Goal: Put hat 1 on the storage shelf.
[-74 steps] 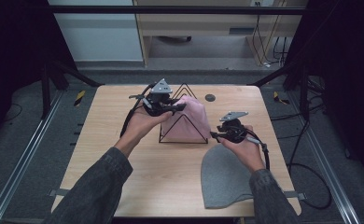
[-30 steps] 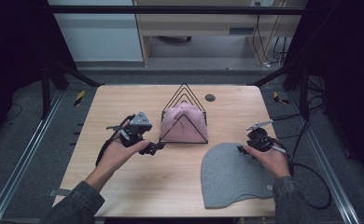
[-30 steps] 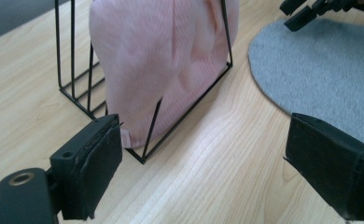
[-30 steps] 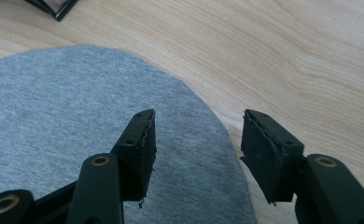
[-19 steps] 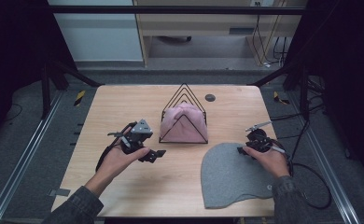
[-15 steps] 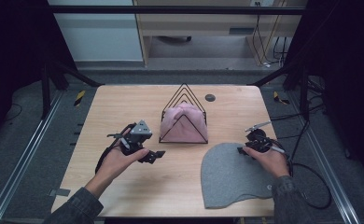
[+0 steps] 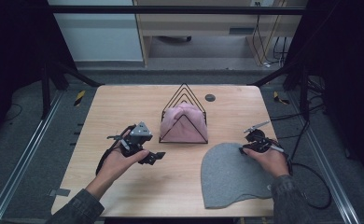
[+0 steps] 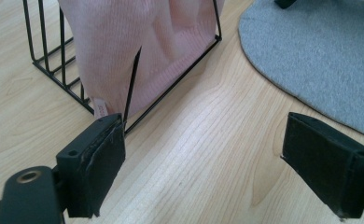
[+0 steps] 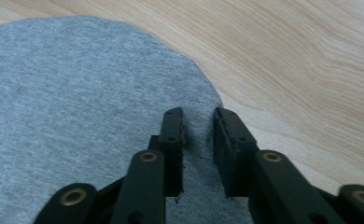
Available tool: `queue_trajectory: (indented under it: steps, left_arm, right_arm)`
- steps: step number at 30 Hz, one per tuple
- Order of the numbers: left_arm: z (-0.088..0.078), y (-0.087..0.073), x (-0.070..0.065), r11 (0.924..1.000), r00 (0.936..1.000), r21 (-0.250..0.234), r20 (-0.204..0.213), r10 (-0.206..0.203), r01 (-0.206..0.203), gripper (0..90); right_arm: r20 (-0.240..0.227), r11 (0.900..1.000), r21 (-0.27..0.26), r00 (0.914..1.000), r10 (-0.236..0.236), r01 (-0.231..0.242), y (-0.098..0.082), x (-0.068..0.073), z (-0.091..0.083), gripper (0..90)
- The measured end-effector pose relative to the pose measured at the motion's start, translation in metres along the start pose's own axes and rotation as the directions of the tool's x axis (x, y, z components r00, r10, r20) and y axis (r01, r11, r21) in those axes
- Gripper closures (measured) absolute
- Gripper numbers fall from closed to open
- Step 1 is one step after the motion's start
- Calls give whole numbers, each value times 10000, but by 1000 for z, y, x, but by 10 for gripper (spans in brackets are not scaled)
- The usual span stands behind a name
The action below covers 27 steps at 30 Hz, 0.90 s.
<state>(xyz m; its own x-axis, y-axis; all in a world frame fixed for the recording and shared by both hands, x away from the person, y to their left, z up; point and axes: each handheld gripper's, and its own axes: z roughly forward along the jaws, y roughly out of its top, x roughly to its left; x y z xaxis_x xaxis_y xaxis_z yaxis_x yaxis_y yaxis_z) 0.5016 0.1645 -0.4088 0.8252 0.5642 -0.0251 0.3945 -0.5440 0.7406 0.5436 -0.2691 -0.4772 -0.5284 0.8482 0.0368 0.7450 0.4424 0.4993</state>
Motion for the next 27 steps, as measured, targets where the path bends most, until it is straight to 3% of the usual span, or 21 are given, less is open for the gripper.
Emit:
queue_trajectory:
  steps: [7, 12, 17, 19, 20, 21, 25, 27]
  left_arm:
    - [0, -9, 2, 9999, 9999, 100, 27, -130, 130, 128]
    - [-2, -14, 5, 9996, 9997, 61, -21, -258, 258, 128]
    - [-3, -19, 4, 9995, 9995, 114, 59, -303, 303, 126]
    - [-3, -20, 4, 9995, 9995, 150, 102, -287, 286, 126]
    - [-2, -20, 4, 9995, 9995, 138, 120, -291, 290, 125]
    - [-2, -21, 3, 9994, 9994, 126, 148, -313, 311, 125]
    - [-3, -23, 1, 9995, 9993, 154, 258, -262, 258, 123]
    - [-3, -23, 1, 9995, 9993, 165, 281, -261, 256, 123]
  right_arm:
    - [-204, 10000, 43, 9998, 52, -51, 0, 3, 0, 846]
    - [-284, 10000, -45, 9996, 27, -29, 0, 4, -1, 861]
    - [-532, 9964, -823, 9982, -259, 215, 4, 15, -19, 865]
    - [-717, 9905, -1313, 9961, -518, 420, 7, 20, -28, 865]
    - [-871, 9828, -1753, 9934, -747, 585, 10, 26, -38, 866]
    - [-871, 9828, -1753, 9934, -747, 585, 10, 26, -38, 866]
    - [-1213, 9586, -2616, 9814, -1487, 1129, 19, 49, -61, 866]
    - [-1229, 9545, -2738, 9800, -1565, 1181, 20, 52, -63, 866]
